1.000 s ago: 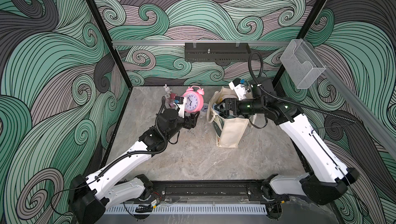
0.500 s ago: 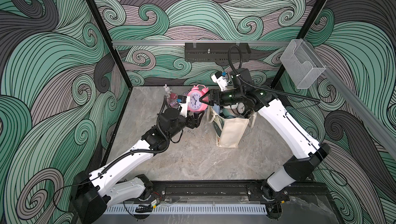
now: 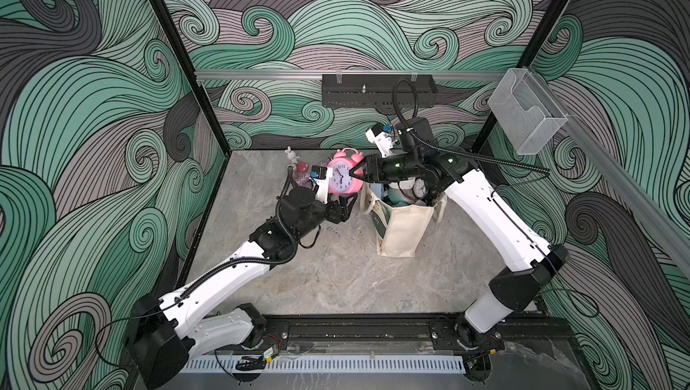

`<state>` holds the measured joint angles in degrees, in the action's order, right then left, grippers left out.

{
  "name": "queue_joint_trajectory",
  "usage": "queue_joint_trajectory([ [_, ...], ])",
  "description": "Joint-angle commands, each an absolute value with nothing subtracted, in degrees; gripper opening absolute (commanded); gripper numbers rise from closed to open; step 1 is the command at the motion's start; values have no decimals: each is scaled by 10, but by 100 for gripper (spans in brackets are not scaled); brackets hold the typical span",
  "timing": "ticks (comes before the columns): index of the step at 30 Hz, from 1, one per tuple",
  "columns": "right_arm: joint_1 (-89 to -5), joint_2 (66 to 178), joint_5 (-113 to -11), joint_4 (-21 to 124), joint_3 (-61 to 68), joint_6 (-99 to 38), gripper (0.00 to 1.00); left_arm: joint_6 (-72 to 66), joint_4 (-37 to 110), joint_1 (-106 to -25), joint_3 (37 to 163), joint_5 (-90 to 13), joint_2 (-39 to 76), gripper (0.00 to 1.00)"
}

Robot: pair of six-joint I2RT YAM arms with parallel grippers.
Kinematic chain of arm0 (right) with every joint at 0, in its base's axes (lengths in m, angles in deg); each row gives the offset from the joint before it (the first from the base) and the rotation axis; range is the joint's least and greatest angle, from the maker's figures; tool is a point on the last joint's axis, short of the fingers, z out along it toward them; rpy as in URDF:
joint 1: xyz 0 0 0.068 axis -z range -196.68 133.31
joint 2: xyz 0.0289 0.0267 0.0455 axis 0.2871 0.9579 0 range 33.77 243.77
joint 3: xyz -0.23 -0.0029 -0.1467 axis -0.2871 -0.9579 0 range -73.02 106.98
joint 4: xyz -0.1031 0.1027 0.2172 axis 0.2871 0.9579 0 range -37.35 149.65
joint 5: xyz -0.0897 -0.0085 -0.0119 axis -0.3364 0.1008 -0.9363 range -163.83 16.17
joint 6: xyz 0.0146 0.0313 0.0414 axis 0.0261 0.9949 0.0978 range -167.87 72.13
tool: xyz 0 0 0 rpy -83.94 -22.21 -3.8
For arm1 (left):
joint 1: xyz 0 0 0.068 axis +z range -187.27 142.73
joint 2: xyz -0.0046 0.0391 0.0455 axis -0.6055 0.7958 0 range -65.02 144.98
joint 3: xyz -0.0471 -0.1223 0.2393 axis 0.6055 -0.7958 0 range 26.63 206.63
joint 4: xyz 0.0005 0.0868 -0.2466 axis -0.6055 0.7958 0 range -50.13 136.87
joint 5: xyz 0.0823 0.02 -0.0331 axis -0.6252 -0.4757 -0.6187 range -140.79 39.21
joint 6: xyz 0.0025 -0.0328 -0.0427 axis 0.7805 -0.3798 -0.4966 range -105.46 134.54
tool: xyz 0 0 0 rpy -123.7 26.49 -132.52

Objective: Put the alarm clock into the canvas bag
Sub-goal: Place the alarm at the canvas bag.

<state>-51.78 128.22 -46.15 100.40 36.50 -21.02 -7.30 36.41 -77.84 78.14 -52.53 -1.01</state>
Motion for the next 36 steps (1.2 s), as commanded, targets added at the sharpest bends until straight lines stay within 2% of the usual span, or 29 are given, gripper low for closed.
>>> queue_joint_trajectory([
  [1,-521,1283,-463,1012,376,-219,42,-77,341,-784,814,-516,-9,71],
  [8,-521,1284,-462,1018,379,-228,31,-74,346,-784,819,-511,-8,75],
  [11,-511,1273,-472,1019,382,-231,23,-63,353,-784,821,-512,-8,87],
  [12,-503,1266,-472,1020,383,-232,21,-61,358,-784,823,-516,-8,98],
  [14,-486,1248,-474,1023,391,-237,16,-51,370,-784,824,-520,-11,99],
  [18,-444,1181,-539,1042,380,-261,17,-35,431,-784,827,-537,-25,99],
  [21,-379,1140,-532,1049,335,-250,17,-32,483,-783,839,-534,-23,99],
  [24,-338,1111,-536,1059,280,-257,17,-16,522,-783,867,-488,1,99],
  [31,-307,1097,-573,1056,192,-333,11,-29,539,-783,925,-405,69,99],
  [36,-307,1086,-550,1004,146,-348,11,-39,566,-783,977,-366,116,99],
])
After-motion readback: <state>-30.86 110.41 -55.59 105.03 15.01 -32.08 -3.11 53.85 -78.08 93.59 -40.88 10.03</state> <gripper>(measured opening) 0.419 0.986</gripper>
